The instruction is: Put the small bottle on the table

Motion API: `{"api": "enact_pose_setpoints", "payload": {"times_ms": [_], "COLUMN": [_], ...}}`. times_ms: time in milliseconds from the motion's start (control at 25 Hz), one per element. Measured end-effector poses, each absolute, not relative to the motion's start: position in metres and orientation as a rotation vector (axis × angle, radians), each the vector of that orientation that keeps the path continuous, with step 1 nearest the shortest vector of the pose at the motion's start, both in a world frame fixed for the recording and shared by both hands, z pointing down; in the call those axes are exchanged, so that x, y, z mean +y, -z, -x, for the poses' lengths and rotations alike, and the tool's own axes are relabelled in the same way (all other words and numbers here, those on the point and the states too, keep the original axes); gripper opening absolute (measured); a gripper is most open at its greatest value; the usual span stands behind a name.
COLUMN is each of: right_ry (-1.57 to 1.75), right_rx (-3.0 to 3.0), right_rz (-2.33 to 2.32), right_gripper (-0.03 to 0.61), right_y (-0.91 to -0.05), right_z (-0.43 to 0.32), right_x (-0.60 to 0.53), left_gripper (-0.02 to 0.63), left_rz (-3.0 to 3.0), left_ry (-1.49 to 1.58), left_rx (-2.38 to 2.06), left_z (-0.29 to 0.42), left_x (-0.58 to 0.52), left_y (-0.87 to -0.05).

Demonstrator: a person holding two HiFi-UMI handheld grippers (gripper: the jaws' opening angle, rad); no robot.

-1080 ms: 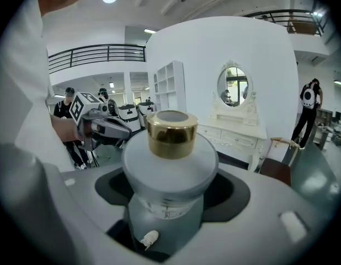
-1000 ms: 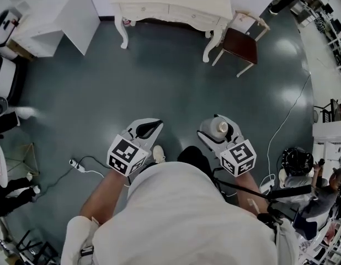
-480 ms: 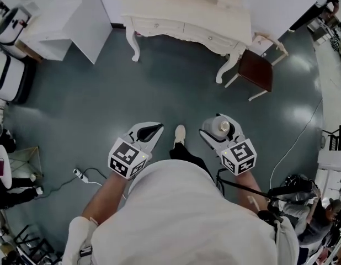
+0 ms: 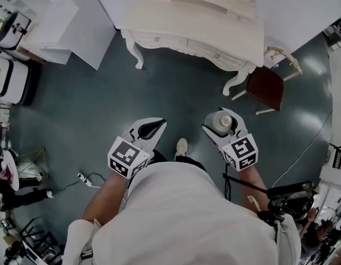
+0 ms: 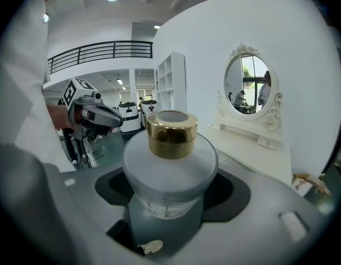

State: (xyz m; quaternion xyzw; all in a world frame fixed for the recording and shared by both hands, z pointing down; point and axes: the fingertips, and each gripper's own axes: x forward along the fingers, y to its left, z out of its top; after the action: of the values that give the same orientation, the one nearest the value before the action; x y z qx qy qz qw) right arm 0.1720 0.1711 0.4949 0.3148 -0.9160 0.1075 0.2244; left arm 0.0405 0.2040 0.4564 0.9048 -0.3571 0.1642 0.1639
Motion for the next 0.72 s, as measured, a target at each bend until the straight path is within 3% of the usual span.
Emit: {"api": "enact_pose_setpoints", "payload": {"times_ms": [400,720], "right_ry": [-0.295,-0.293], "right_rx": [-2.522,-2.467], "right_rz": [-0.847,-1.003], "right_gripper": [0.338,0.337], "right_y": [-0.502,-0.456], "right_z": [-0.127,-0.075], "right_x": [0.036,-0.034], "left_gripper": [0.003,0.003], "left_rz": [-2.557,-2.679], "left_ry": [-0.429,-0.420], "left_rx": [-1.024,-0.865], "left_z": [0.002,0.055], "left_x": [0.082,0.008], "left_y": [-0.465,-0.425]}}
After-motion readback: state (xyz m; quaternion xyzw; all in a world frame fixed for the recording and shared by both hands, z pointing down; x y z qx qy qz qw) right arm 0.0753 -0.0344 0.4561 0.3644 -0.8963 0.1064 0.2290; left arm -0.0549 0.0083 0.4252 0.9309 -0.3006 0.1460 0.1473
